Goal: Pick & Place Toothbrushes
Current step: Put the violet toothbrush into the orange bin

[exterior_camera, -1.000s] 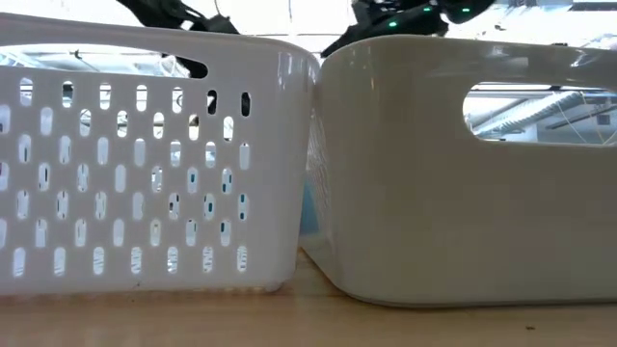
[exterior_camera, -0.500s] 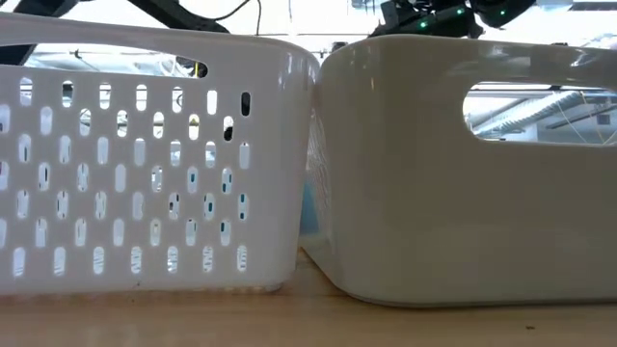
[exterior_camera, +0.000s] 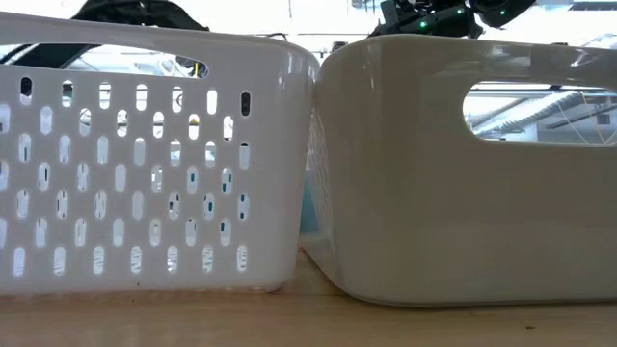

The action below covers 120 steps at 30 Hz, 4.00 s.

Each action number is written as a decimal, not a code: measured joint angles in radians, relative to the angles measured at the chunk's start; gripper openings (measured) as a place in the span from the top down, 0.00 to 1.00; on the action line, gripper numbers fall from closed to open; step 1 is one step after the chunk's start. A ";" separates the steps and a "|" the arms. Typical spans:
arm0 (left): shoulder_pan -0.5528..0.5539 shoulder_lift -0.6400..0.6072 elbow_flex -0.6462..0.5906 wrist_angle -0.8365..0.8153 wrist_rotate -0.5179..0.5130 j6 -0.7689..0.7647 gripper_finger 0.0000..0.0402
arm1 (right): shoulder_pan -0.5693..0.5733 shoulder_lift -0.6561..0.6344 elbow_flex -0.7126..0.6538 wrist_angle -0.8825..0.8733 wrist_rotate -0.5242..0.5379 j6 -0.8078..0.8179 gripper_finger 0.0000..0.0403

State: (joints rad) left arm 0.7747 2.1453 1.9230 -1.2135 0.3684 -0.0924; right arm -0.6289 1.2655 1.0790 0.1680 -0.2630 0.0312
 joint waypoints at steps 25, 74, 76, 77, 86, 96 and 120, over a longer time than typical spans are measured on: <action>-0.081 0.128 0.181 -0.169 -0.162 0.458 0.52 | 0.000 0.000 0.000 -0.004 -0.001 0.062 0.58; -0.065 0.127 0.078 0.160 0.119 -1.080 0.52 | 0.000 0.001 0.000 -0.015 -0.084 0.080 0.58; -0.053 0.128 0.074 0.084 0.120 -1.038 0.52 | 0.000 0.001 0.000 -0.016 -0.086 0.080 0.58; -0.043 0.128 0.074 0.038 0.120 -1.013 0.52 | 0.000 0.001 0.000 -0.016 -0.090 0.080 0.58; 0.037 0.127 0.074 -0.107 0.107 -0.745 0.52 | 0.000 0.001 0.000 -0.023 -0.111 0.080 0.58; 0.093 0.127 0.074 -0.273 0.019 -0.377 0.52 | 0.000 0.001 0.000 -0.023 -0.108 0.090 0.58; 0.084 0.127 0.068 -0.162 -0.439 1.039 0.66 | 0.000 0.001 0.000 -0.026 -0.071 0.167 0.58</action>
State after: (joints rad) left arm 0.8590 2.2726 1.9915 -1.3756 -0.0704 0.9467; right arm -0.6289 1.2663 1.0790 0.1425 -0.3344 0.1982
